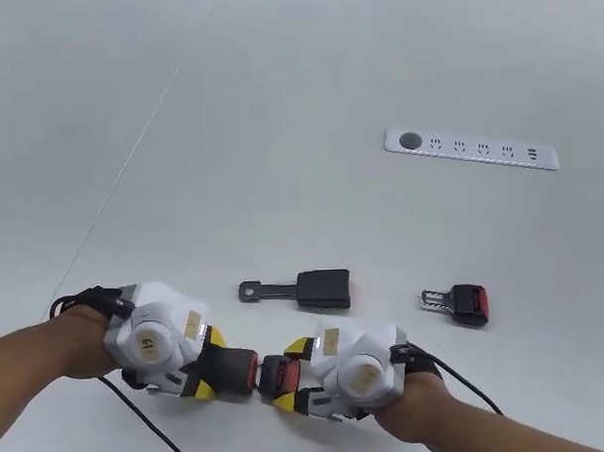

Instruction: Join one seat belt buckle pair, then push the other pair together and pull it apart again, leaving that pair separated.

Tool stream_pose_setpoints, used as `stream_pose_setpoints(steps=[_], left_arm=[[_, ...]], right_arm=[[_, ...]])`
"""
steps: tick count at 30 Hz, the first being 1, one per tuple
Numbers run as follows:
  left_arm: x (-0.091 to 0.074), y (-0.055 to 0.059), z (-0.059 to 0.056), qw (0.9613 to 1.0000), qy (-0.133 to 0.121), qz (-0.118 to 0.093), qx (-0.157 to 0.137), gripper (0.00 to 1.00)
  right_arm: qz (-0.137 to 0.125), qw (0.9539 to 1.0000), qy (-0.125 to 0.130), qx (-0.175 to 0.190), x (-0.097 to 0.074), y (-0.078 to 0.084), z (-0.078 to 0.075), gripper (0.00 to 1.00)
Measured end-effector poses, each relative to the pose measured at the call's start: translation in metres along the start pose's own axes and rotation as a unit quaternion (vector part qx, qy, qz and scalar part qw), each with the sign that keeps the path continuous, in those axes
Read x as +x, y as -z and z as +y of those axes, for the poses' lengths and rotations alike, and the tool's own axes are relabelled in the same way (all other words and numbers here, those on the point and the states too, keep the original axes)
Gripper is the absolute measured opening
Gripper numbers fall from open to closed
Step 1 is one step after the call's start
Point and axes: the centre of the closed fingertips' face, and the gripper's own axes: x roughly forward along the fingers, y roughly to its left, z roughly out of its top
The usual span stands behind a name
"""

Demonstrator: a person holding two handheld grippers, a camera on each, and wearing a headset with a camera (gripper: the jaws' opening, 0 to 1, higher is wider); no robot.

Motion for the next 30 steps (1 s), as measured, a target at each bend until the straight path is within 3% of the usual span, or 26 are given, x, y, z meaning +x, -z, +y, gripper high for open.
stream_pose_setpoints(steps=[12, 21, 23, 25, 26, 28, 30], left_arm=[[-0.001, -0.002, -0.001, 0.9999, -0.004, -0.011, -0.002, 0.32], [-0.001, -0.002, -0.001, 1.0, -0.003, -0.009, -0.001, 0.33], [-0.001, -0.002, 0.0, 0.9998, -0.004, -0.005, -0.018, 0.34], [0.0, -0.003, -0.001, 0.9999, -0.005, 0.002, -0.014, 0.34], [0.0, -0.004, 0.0, 0.9989, -0.013, -0.005, -0.044, 0.35], [0.0, -0.005, -0.002, 0.9977, -0.014, -0.015, -0.065, 0.4], [-0.001, -0.011, -0.002, 0.9958, -0.021, -0.032, -0.083, 0.55]], right_arm=[[-0.012, 0.9999, 0.007, 0.008, -0.001, -0.001, 0.0, 0.33], [-0.006, 0.9999, 0.005, 0.014, 0.0, -0.002, 0.001, 0.34], [-0.004, 1.0, 0.005, 0.002, 0.0, -0.002, 0.002, 0.35], [-0.004, 1.0, 0.005, 0.005, -0.001, -0.003, 0.003, 0.36], [-0.004, 0.9998, 0.018, -0.008, -0.004, -0.004, 0.0, 0.36], [-0.004, 0.9997, 0.023, 0.004, -0.007, -0.005, 0.0, 0.44], [-0.016, 0.9991, 0.031, 0.023, -0.011, -0.009, -0.001, 0.61]])
